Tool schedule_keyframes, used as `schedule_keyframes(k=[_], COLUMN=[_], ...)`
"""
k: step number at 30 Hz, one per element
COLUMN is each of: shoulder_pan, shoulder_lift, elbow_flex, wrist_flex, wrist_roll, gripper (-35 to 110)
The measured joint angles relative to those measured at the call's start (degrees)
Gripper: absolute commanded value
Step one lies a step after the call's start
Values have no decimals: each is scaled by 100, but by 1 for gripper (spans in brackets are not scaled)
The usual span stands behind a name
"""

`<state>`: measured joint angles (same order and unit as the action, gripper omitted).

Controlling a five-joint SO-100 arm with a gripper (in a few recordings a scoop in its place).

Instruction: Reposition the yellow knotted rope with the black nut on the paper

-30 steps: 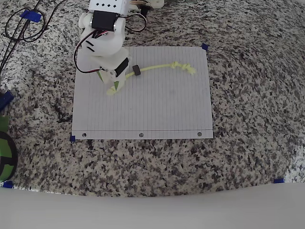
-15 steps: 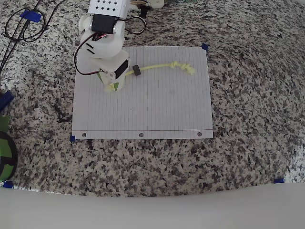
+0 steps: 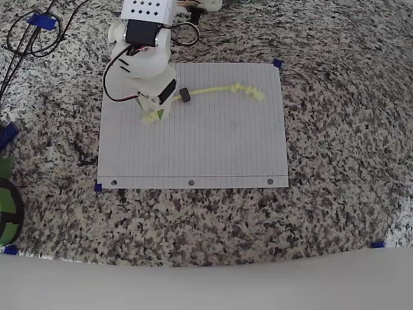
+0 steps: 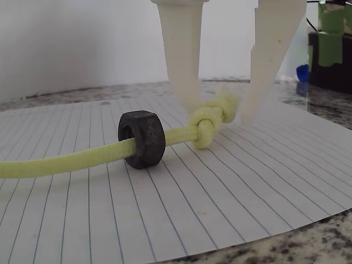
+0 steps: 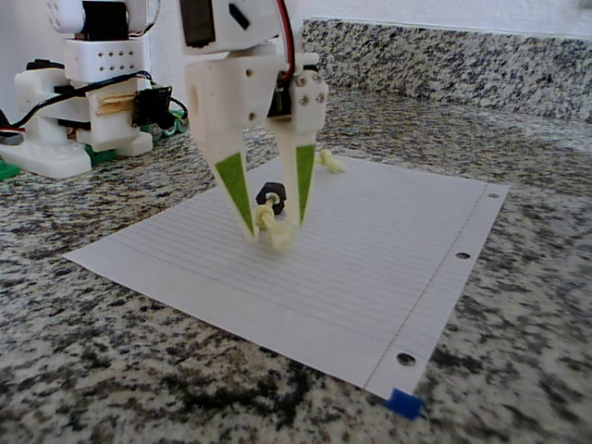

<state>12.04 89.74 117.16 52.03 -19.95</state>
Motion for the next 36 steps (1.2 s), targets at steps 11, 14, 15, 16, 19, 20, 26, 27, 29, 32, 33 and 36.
schedule_keyframes(k=[11,14,15,16,19,20,26,27,29,32,33,36], shoulder_pan=[0,0,0,0,0,0,-9,-9,-9,9,9,9], shoulder_lift=[-105,-105,-105,-105,-105,-105,-114,-114,-132,-132,-132,-132], elbow_flex=[0,0,0,0,0,0,0,0,0,0,0,0], wrist_flex=[-88,-132,-149,-193,-220,-229,-237,-237,-237,-237,-237,-193], wrist_roll=[0,0,0,0,-18,-26,-35,-35,-35,-35,-35,-141], gripper=[34,33,33,33,32,30,0,0,0,0,0,0])
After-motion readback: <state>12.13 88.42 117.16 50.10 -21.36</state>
